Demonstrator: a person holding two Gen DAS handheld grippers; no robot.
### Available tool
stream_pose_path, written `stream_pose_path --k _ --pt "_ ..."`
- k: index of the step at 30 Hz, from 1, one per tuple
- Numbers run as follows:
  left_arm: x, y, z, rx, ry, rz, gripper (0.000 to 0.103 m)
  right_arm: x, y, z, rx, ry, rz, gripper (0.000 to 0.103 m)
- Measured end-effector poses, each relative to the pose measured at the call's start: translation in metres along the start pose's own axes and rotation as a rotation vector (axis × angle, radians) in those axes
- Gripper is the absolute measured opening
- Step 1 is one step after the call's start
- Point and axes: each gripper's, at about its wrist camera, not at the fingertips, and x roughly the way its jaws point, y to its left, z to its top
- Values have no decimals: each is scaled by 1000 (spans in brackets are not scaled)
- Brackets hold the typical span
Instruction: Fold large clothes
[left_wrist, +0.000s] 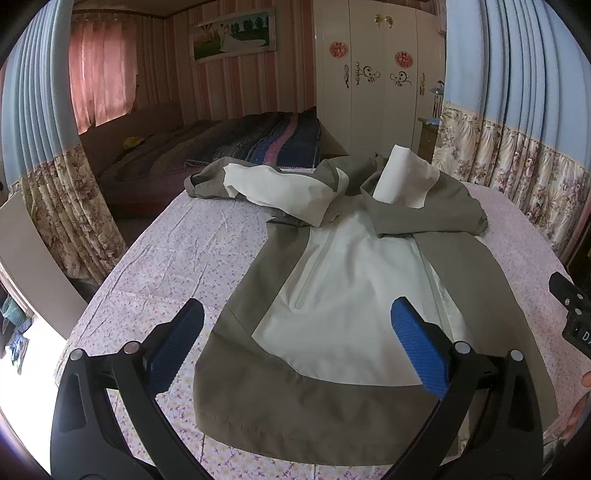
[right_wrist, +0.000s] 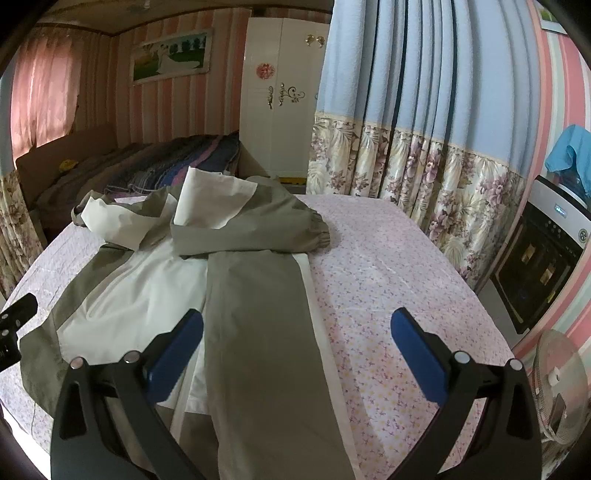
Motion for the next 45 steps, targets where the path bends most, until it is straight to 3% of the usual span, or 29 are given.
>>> stream_pose_path --k 14,19,27,35,41,45 --pt "6 -2 -2 5 12 -9 100 -2 1 1 0 -6 -5 101" --pt "7 -1 0 9 13 -7 100 5 -9 3 27 -7 42 101" --pt "12 5 8 3 22 -4 100 9 2 9 -73 -33 10 101" --pt "23 2 20 81 12 55 100 17 19 18 -184 -55 -20 101" --pt "58 13 34 77 72 -3 100 39 18 34 -169 -23 91 101" --pt "78 19 47 74 69 2 100 54 22 49 -179 -34 92 101"
